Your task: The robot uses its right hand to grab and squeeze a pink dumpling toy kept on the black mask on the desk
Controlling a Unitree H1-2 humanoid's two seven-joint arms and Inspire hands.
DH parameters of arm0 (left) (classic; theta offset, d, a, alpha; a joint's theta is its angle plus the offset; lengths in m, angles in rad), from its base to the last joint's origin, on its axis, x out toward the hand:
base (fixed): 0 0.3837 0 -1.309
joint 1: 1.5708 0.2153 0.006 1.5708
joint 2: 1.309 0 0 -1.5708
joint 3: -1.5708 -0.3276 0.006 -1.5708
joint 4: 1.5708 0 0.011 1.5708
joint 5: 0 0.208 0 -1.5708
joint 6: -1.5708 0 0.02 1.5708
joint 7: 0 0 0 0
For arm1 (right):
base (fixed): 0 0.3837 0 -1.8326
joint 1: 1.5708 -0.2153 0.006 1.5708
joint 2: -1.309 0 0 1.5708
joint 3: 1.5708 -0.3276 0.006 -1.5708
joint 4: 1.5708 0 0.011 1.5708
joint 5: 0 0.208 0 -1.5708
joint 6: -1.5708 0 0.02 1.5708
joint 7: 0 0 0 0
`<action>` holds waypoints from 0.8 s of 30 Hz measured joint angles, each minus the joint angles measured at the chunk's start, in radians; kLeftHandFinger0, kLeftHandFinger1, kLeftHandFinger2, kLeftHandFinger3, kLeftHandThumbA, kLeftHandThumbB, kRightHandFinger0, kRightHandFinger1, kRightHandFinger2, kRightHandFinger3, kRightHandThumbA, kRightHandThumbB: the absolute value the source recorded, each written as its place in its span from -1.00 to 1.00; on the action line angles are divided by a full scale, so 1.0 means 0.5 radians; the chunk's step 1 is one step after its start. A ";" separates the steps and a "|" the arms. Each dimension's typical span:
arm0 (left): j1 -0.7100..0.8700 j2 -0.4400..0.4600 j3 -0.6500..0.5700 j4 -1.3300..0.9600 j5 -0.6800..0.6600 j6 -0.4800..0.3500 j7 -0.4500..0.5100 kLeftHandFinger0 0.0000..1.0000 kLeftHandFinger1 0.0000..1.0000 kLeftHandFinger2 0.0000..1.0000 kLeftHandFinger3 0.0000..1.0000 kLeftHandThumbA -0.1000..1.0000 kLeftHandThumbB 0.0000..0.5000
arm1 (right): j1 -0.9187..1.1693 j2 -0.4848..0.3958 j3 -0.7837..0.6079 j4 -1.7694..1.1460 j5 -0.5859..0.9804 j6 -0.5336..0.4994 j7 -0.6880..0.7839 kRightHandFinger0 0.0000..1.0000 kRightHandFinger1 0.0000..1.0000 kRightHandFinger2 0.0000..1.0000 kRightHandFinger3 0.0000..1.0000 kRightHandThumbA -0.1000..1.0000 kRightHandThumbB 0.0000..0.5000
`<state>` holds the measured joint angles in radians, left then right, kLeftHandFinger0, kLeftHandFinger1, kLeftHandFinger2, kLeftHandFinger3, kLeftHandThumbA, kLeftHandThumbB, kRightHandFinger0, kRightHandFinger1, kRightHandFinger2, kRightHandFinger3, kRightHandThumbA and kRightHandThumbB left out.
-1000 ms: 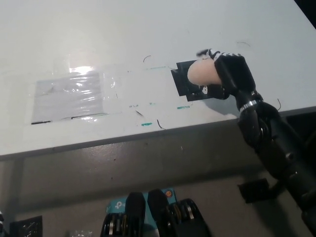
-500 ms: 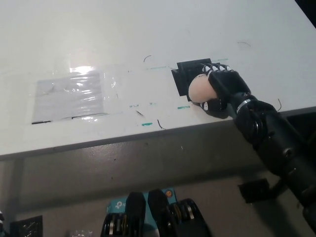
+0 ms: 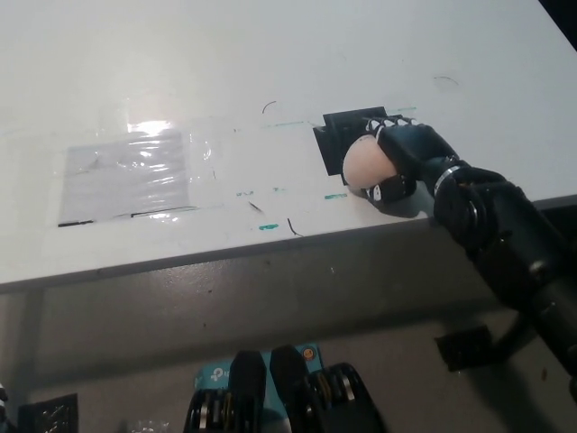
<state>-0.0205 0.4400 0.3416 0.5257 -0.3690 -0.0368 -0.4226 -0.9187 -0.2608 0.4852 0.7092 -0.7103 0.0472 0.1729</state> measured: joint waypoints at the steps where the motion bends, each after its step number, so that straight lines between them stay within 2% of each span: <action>1: 0.000 0.000 0.000 -0.001 0.000 0.000 0.000 -1.00 -0.93 -0.73 -0.56 1.00 1.00 | 0.011 -0.009 -0.007 -0.052 0.004 0.013 0.025 1.00 1.00 1.00 1.00 0.25 0.60; 5: 0.000 0.000 0.000 -0.001 0.000 0.001 0.000 -1.00 -0.94 -0.72 -0.55 1.00 1.00 | 0.044 -0.031 -0.034 -0.203 0.019 0.036 0.098 1.00 1.00 1.00 1.00 0.34 0.68; 7: -0.001 0.000 0.002 0.003 0.000 0.000 0.000 -1.00 -0.96 -0.73 -0.56 1.00 1.00 | 0.059 -0.039 -0.056 -0.285 0.036 0.053 0.133 1.00 1.00 1.00 1.00 0.34 0.65; 11: 0.000 0.000 0.003 -0.007 0.000 0.003 0.001 -1.00 -0.99 -0.76 -0.61 1.00 1.00 | 0.064 -0.050 -0.105 -0.401 0.071 0.068 0.176 1.00 1.00 1.00 1.00 0.31 0.79; 12: 0.000 0.000 0.003 -0.008 0.000 0.003 0.001 -1.00 -0.96 -0.72 -0.55 1.00 1.00 | 0.064 -0.051 -0.121 -0.420 0.078 0.074 0.184 1.00 1.00 1.00 1.00 0.32 0.85; 14: 0.000 0.000 0.004 -0.008 0.000 0.003 0.001 -1.00 -0.98 -0.75 -0.56 1.00 1.00 | 0.064 -0.052 -0.140 -0.441 0.087 0.084 0.193 1.00 1.00 1.00 1.00 0.34 0.93; 15: 0.000 0.000 0.004 -0.008 0.000 0.003 0.001 -1.00 -0.96 -0.74 -0.56 1.00 1.00 | 0.064 -0.052 -0.150 -0.449 0.091 0.091 0.198 1.00 1.00 1.00 1.00 0.37 1.00; 18: 0.000 0.000 0.004 -0.008 0.000 0.002 0.000 -1.00 -0.94 -0.70 -0.57 1.00 1.00 | 0.064 -0.053 -0.160 -0.450 0.094 0.105 0.204 1.00 1.00 1.00 1.00 0.54 1.00; 23: -0.001 0.000 0.005 -0.004 0.000 -0.001 0.000 -1.00 -0.95 -0.73 -0.59 1.00 1.00 | 0.063 -0.053 -0.158 -0.401 0.086 0.125 0.207 1.00 1.00 1.00 1.00 0.60 1.00; 24: -0.001 0.000 0.005 -0.004 0.000 0.000 0.000 -1.00 -0.92 -0.70 -0.58 1.00 1.00 | 0.063 -0.053 -0.157 -0.379 0.083 0.132 0.207 1.00 1.00 1.00 1.00 0.69 1.00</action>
<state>-0.0210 0.4399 0.3440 0.5234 -0.3692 -0.0370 -0.4226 -0.8871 -0.2874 0.4065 0.5198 -0.6688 0.1134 0.2766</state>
